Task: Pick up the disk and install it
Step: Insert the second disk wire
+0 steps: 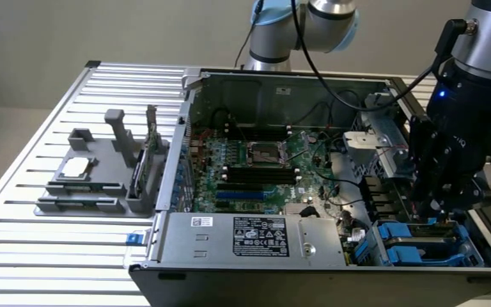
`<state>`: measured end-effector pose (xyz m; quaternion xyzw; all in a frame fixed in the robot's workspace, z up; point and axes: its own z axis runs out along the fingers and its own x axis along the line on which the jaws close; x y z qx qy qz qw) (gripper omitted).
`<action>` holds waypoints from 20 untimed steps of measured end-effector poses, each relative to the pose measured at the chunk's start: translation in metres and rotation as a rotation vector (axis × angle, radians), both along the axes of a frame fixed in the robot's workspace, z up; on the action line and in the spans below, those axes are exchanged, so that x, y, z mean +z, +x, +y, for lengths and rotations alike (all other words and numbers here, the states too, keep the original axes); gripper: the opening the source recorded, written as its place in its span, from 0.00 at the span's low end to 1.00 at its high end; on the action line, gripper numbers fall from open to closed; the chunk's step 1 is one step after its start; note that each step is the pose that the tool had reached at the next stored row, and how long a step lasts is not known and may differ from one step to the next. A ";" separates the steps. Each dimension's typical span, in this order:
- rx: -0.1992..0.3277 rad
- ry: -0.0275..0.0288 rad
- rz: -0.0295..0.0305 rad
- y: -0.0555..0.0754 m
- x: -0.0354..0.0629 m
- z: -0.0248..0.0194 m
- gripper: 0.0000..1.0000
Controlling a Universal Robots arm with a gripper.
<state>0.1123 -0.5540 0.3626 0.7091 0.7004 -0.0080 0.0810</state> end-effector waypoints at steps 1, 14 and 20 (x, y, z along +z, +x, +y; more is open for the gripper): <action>0.001 0.0003 -0.0001 0.000 0.0005 0.0004 0.33; 0.024 0.0001 -0.0005 0.005 0.0000 0.0005 0.33; 0.039 0.0002 -0.0005 0.006 -0.0038 0.0005 0.33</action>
